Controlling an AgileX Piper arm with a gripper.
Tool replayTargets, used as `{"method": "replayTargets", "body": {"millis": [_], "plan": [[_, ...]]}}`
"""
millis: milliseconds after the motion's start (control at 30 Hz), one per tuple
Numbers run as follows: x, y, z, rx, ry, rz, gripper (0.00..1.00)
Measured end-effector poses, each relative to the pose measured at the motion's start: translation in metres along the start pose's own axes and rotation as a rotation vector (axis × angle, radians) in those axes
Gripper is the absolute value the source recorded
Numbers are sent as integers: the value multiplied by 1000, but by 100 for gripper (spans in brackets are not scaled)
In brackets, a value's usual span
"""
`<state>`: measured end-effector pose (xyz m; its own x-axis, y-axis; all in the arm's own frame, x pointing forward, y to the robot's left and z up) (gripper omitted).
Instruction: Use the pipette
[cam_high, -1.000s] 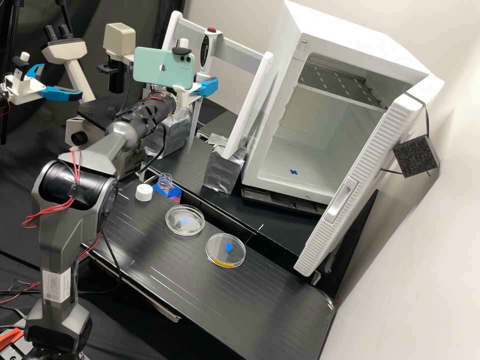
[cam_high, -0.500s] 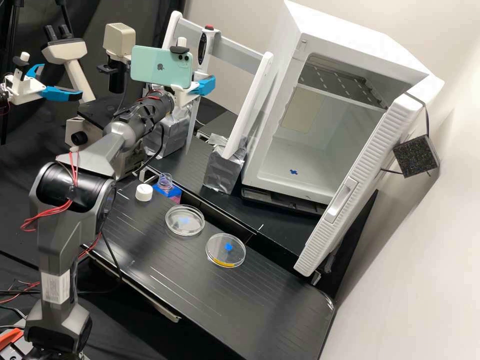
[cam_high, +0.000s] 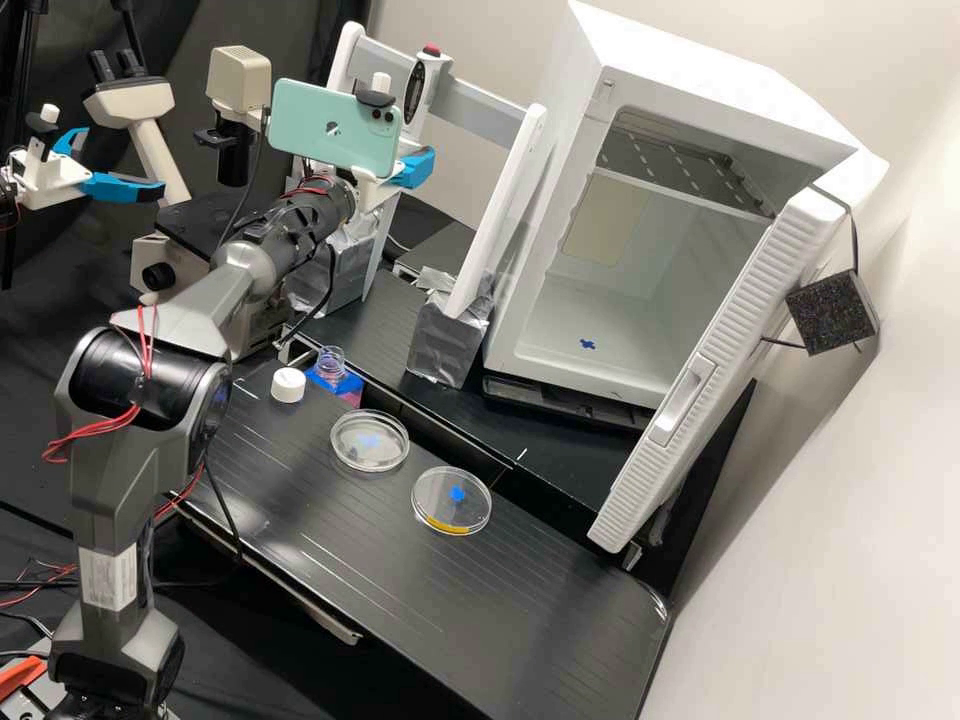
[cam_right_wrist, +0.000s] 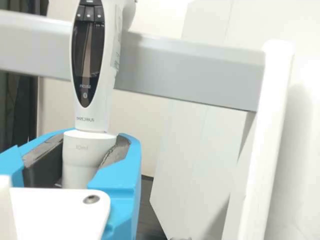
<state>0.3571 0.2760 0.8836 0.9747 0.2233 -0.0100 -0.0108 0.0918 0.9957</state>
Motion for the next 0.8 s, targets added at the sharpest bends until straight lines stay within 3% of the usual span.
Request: {"method": "replayTargets", "body": {"millis": [233,467,800], "plan": [[1,7,-2,8,11,24,0],[-7,16,1,51,6,53,0],[-47,33,12,88,-12,252,0]]}}
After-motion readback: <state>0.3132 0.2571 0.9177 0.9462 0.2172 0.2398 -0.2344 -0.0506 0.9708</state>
